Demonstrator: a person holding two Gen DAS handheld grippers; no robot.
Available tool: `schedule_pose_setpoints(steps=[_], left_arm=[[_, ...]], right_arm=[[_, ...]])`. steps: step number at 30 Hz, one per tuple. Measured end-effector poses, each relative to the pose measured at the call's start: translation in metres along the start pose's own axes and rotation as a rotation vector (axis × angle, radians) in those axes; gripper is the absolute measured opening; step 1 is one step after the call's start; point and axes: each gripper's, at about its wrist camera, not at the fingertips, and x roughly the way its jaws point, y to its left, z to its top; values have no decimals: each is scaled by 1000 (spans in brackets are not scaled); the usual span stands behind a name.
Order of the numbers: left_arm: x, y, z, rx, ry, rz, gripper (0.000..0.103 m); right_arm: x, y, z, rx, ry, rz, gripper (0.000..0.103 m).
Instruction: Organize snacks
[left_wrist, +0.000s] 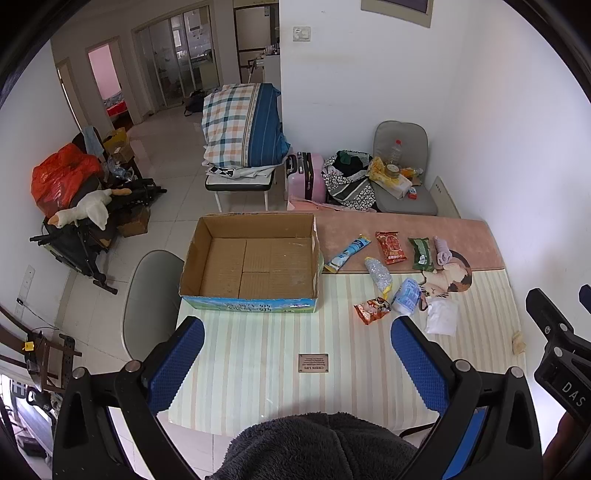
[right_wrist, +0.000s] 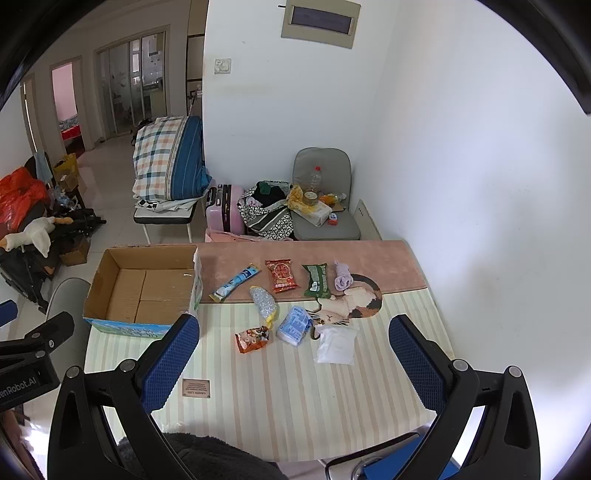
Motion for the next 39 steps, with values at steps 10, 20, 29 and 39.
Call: schedule_pose_setpoints(steps=[10,20,29,39], left_arm=[[3,-18,8,-1,5,-8,103],[90,-59,48,70,15,30,103],[259,-141,67,199,278,16,103],[414,-245,46,341,551,-72,103]], right_arm=[[1,-1,-1,2,-3,7,103],[82,-56,0,143,116,-27,103],[268,-129,-29,282,412,-48,103],[477,-173,-101,309,740,-41,103]])
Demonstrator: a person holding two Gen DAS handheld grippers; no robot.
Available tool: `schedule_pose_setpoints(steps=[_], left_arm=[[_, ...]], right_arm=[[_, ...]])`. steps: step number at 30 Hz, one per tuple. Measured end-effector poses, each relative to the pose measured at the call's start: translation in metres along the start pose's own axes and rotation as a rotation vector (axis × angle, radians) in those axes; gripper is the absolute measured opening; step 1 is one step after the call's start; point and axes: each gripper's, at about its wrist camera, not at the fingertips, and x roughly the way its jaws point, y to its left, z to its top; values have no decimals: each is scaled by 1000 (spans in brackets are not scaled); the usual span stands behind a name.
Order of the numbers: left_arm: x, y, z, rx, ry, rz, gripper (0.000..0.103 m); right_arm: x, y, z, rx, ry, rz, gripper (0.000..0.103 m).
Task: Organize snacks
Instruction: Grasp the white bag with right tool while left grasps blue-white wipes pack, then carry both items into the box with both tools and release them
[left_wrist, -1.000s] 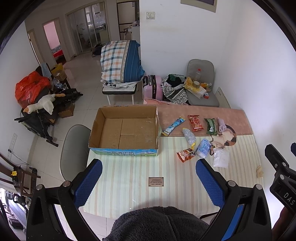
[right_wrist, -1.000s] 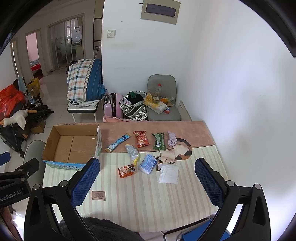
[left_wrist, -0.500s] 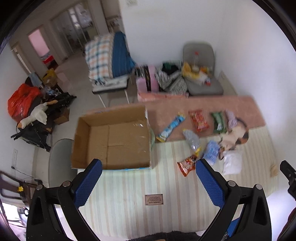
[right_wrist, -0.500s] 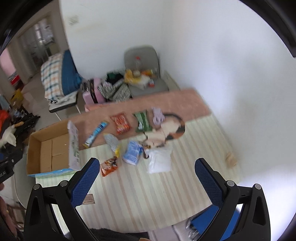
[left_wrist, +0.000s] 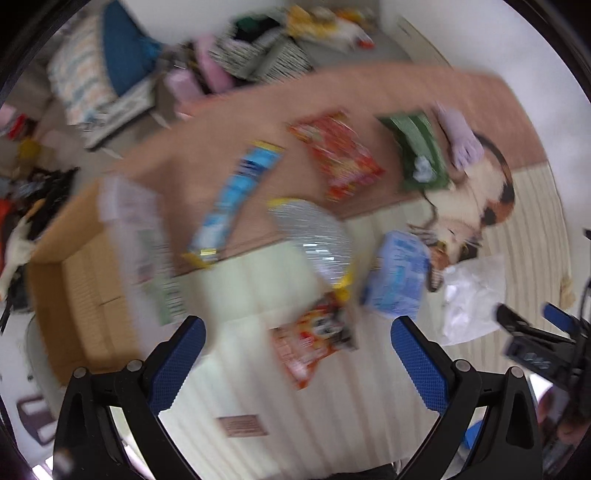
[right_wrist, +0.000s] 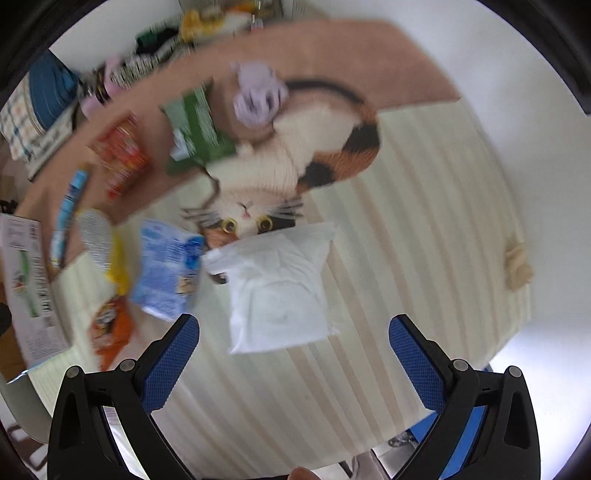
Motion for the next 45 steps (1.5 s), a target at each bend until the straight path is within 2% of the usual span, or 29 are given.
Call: schedule_pose_setpoints(steps=[5,7,9,10,12,14,17,20,21,25,27,29,32,36,39,43,45], left_arm=[[54,-38,27,92,142,-91,102],[75,-45,36,87,209,-135,102],[92,-49,44,75,249,-147,102],[97,-51,46,74,257,-144,102],[104,-56,50,85,260,-132,102],[109,-65,51,95,266,-151,102],[121,-78,49,108,300,-175,102],[132,-93,47,143,316,-167,102],[135,-96,46,153,321,-163,100],[154,-111,40,198,354,-97,65],[158,-115,35,217,343,-69,62],[158,-115,31,212,326,-53,47],[149,-111,22,191,314,-57,38],[132,-94,8,135,270,-49,35],[106,-82,-10,82,223,-83,35],[57,-55,-35,17,132,-150,35],[24,-28,-48,-20,80,-184,35]], right_arm=[[57,12,14,-48,112,31,103],[74,17,18,-62,147,50,103],[88,22,20,-79,181,50,103],[95,22,20,-84,194,52,103],[103,17,19,-83,208,20,84],[106,2,17,-40,226,85,82],[110,-15,13,-21,252,77,83],[115,-22,11,-4,270,110,86],[117,-22,12,-3,277,115,86],[123,-19,10,-7,305,114,87],[123,-14,9,-20,319,100,87],[125,-4,7,-31,329,85,87],[123,4,2,-41,312,61,79],[109,8,-2,-19,302,93,69],[97,8,-13,-4,288,132,68],[51,20,-26,-21,235,197,68],[29,33,-29,-48,209,226,68]])
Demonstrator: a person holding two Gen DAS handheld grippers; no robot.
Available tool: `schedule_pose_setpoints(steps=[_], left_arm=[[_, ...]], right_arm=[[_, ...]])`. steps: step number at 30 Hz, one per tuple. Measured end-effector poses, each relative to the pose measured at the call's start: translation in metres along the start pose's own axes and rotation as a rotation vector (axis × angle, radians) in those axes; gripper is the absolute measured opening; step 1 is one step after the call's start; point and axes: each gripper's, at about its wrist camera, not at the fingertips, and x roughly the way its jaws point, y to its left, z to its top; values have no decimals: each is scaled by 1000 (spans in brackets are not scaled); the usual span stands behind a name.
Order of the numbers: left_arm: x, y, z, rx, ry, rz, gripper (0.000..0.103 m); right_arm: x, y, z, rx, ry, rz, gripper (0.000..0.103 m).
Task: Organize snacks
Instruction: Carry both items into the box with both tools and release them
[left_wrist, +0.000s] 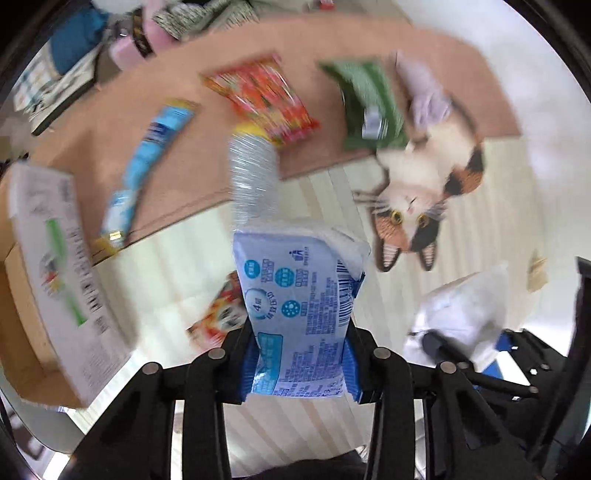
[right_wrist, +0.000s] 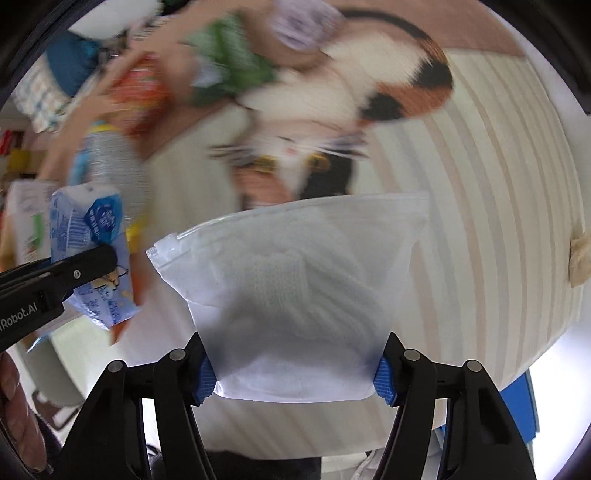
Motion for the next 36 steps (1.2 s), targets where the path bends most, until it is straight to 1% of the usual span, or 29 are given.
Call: schedule_pose_setpoints(steps=[2,3,5,6,7,8,9,10,11,13,14,15,18,21,22,25,26,28,31,34,36], left_arm=[[-33,21,22,-38,-35,-32,35],[-55,27,27,-57,-55,-42,35],[-87,49,26,-85,-103,-50,35],[-96,58,26,-99,-121,-52,35],[-110,73,21,-115,-144,-55,35],[-115,88,21,-125,-158,-56,35],[-130,106,18,-143,-179,-53,35],[-134,120,17,-154,-194,-48,35],[-144,142,12,-173,-210,-47,35],[-149,172,12,-206,-221,-43,35],[-152,198,11,-234,-223,-41,35],[-151,213,13,-249,-221,-42,35],[-141,278,16,-326,-186,-37,35],[-124,332,25,-373,-140,-36,35],[-116,344,29,-382,-125,-40,35],[-90,379,44,-395,-63,-58,35],[-79,391,49,-395,-42,-61,35],[-63,401,57,-386,-2,-77,35],[-41,419,65,-380,45,-97,35],[-24,428,73,-371,79,-120,35],[-15,431,79,-373,96,-131,36]], right_arm=[[-22,28,-5,-49,-36,27,68],[-34,44,-7,-74,-53,37,68],[-72,70,3,-118,-82,59,68],[-83,83,5,-141,-100,70,68],[-104,100,2,-171,-117,83,68],[-113,110,-1,-195,-129,96,68],[-125,129,-4,-220,-141,113,68],[-149,149,-5,-240,-150,127,68],[-151,167,-5,-259,-158,136,68],[-157,209,-11,-293,-163,153,68],[-159,232,-13,-303,-160,162,68],[-157,254,-11,-312,-154,167,68],[-144,321,-12,-335,-134,161,68],[-117,382,-3,-348,-90,143,68],[-104,403,1,-353,-74,130,68],[-74,446,12,-373,-46,86,68],[-65,457,15,-375,-42,70,68],[-49,479,20,-384,-35,36,68],[-23,500,33,-383,-22,3,68],[-5,515,44,-381,-11,-23,68],[7,518,52,-380,-1,-36,68]])
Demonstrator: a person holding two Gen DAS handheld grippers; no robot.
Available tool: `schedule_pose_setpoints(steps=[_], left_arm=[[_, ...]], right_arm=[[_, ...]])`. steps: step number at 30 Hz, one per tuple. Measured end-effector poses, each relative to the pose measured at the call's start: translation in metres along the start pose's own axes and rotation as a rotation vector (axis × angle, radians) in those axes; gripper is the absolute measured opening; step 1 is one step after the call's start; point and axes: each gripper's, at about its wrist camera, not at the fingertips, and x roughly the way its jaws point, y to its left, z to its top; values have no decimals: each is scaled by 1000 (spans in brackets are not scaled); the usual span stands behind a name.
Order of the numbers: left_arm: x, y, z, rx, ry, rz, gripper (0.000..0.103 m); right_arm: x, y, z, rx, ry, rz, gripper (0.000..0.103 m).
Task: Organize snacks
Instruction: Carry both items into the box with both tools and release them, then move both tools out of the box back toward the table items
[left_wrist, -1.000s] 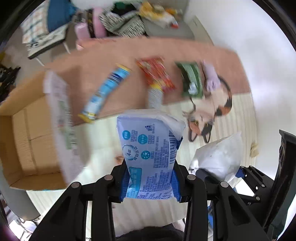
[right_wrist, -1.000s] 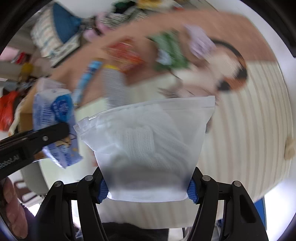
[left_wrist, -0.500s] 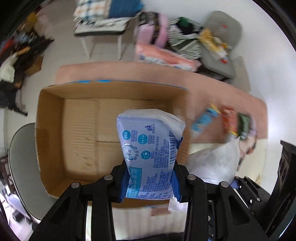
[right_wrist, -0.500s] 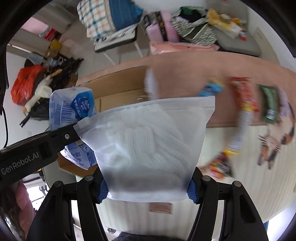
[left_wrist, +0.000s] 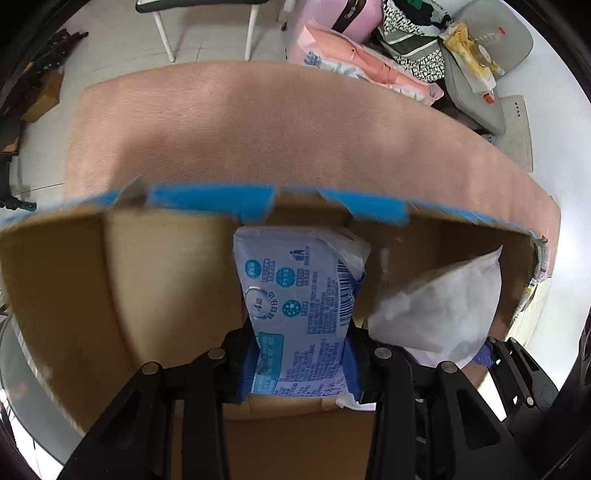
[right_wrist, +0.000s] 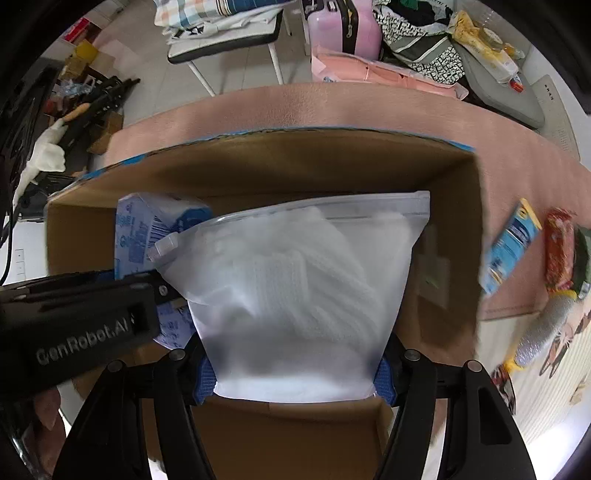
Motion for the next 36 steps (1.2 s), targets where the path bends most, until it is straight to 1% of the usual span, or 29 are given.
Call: schedule_pose_setpoints(steps=[5,9,10,12,13,14,15,16,17,18,21,24,27,28,30,32,35,36], left_arm=[[17,5,9,-19,41,-41,39],[21,6,9,-11,49,-30,41],[20,6,9,-6,46,-23,44],[15,5,5,16,28,13,51],[11,6,3,24,14,30,59],[7,7,0,28,3,43,70],[1,10,-4,26,-15,56,74],[-4,12,-8,24,-30,67,84],[-10,14,-12,24,-48,82,91],[-18,15,-18,24,-75,96,93],[-39,18,-37,33,-137,121,94],[-58,20,-58,30,-199,131,95],[-77,18,-83,39,-261,143,95],[-81,15,-91,41,-287,152,95],[-86,10,-107,43,-342,202,95],[-92,11,-123,42,-375,228,95],[-98,11,-149,40,-417,236,95],[-99,6,-150,40,-427,234,95]], right_arm=[[23,-2,17,13,24,-32,69],[33,-4,22,11,40,-51,73],[35,-3,22,6,48,-60,74],[36,-1,21,-10,50,-64,80],[36,0,22,-21,46,-64,82],[34,1,21,-30,43,-65,85],[30,4,19,-45,38,-68,89],[27,6,18,-54,37,-66,92],[22,8,15,-64,31,-75,98],[16,10,12,-71,18,-81,102],[-2,16,1,-81,-14,-73,103],[-18,14,-12,-80,-43,-66,103],[-37,13,-31,-78,-82,-63,103],[-42,9,-37,-79,-97,-64,103],[-52,7,-49,-67,-123,-69,103],[-63,2,-62,-63,-155,-73,103],[-81,-1,-84,-63,-200,-73,103],[-86,-2,-90,-66,-213,-71,103]])
